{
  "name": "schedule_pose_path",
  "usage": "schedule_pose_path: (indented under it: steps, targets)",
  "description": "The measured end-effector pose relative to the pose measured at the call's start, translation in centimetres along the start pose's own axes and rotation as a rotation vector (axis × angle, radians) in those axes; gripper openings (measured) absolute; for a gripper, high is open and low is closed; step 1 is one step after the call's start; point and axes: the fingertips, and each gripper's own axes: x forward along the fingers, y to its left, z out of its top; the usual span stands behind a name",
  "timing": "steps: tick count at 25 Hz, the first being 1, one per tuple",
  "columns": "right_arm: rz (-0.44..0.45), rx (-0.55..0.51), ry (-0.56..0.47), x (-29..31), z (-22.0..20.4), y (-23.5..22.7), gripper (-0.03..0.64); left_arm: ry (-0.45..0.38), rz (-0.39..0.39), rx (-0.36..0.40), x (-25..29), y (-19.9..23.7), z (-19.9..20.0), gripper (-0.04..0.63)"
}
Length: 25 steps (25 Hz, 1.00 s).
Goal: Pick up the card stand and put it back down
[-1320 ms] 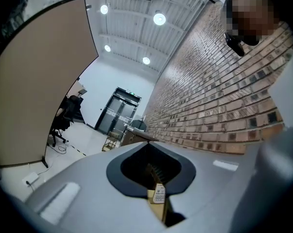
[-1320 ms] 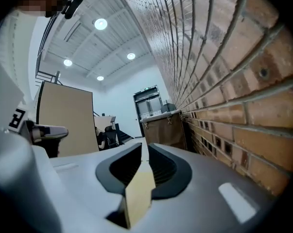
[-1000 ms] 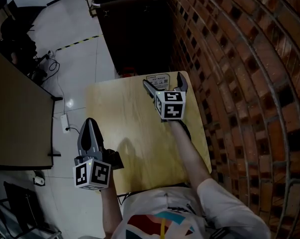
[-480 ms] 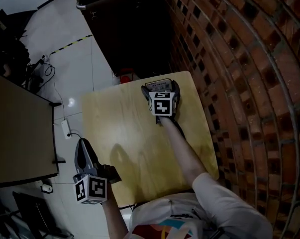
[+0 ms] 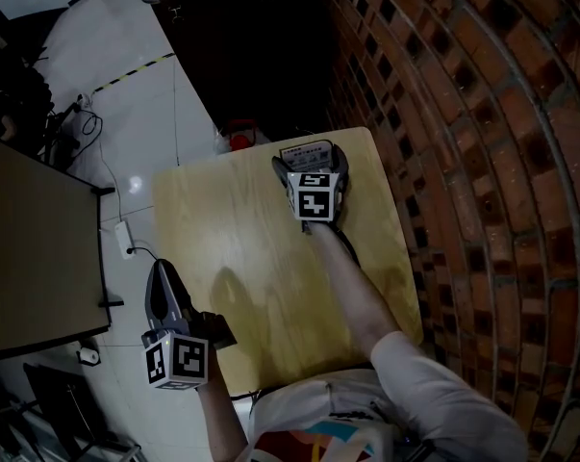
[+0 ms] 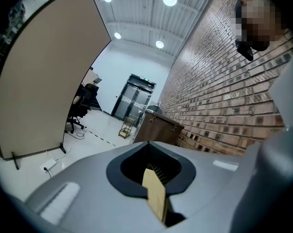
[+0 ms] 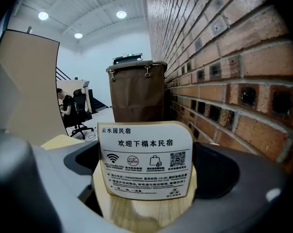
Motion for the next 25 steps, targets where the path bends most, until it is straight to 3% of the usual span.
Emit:
schedule_pose_path:
  steps: [6,11,16,21,25]
  targets:
    - [0.012,-0.009,-0.016,-1.6,0.5,-0.6,0.575,-0.026,-0.001,0.005,-0.9,-0.3,1.0,0.005]
    - [0.039,-0.050,-0.174,-8.1,5.2,0.2,0.575,-0.065,-0.024,0.030,-1.9,-2.0,2.7,0.005]
    - [0.115,0.020,-0.330,-18.4,9.7,1.7,0.575,-0.088,-0.080,0.079,-3.6,-5.1,3.8,0.005]
    - [0.204,0.098,-0.357,-26.4,9.3,3.3,0.575,-0.087,-0.170,0.055,-4.9,-7.9,3.6,0.005]
    - [0.199,0.098,-0.370,-30.2,8.1,3.9,0.575,-0.082,-0.217,0.078,-5.7,-10.0,3.2,0.005]
